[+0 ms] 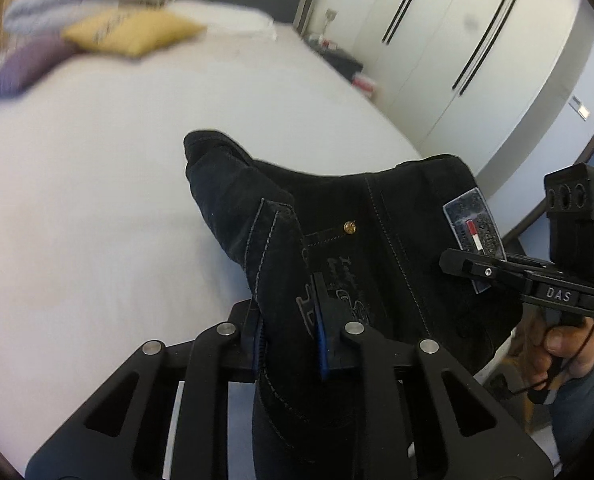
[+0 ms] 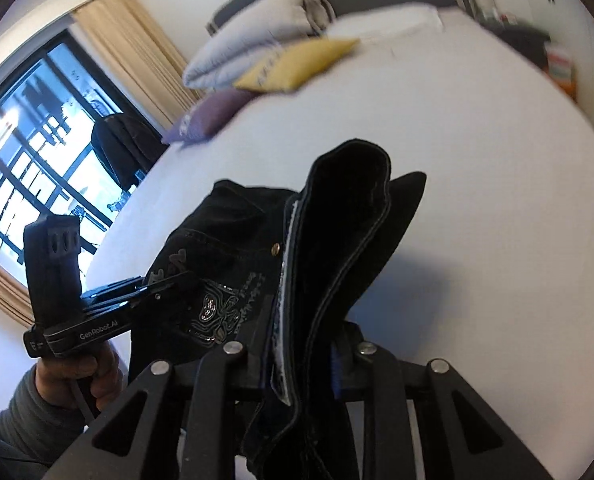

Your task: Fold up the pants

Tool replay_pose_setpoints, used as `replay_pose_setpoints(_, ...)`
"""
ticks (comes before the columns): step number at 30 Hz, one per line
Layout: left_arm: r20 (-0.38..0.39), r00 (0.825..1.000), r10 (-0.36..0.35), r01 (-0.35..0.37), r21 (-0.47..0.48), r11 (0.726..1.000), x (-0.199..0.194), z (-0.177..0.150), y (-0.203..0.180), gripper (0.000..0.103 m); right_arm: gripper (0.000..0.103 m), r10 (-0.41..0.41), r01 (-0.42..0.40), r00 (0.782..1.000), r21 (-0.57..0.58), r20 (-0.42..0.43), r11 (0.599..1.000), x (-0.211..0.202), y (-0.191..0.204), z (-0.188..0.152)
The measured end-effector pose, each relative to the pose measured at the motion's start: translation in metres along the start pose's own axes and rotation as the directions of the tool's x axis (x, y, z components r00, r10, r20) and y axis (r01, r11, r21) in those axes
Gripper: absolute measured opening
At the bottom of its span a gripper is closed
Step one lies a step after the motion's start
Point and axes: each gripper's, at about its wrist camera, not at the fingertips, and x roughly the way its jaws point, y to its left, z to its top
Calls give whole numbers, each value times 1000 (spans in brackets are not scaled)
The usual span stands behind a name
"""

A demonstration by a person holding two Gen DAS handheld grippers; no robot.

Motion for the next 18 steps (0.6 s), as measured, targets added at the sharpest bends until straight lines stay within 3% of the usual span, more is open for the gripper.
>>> replay_pose_setpoints(6, -1, 999, 44, -44, -2, 999, 31, 27, 12, 17, 24, -7, 6, 1000, 50, 17, 999, 27, -31, 36)
replay_pose_setpoints(10, -68, 994, 90, -91, -18, 996, 87, 15, 18, 18, 25, -46, 55, 996, 121, -80, 991, 79, -72, 30)
replay_pose_setpoints(11, -78, 991, 108, -110, -23, 994, 99, 9, 22, 19, 30, -66, 79, 993, 129, -101, 988, 89, -79, 26)
replay_pose_setpoints(12, -79, 991, 112, -115, -33, 993, 105, 5, 26, 26, 39, -89, 106, 989, 142, -117, 984, 96, -87, 21)
replay_pose_setpoints(16, -62, 990, 130, -135, -78, 988, 110, -4, 41, 52, 48, -14, 26, 998, 227, -54, 973, 93, -112, 7)
replay_pose_setpoints(18, -49, 986, 158, -161, -77, 984, 102, -5, 40, 61, 58, -36, 49, 997, 219, -61, 974, 87, -109, 5)
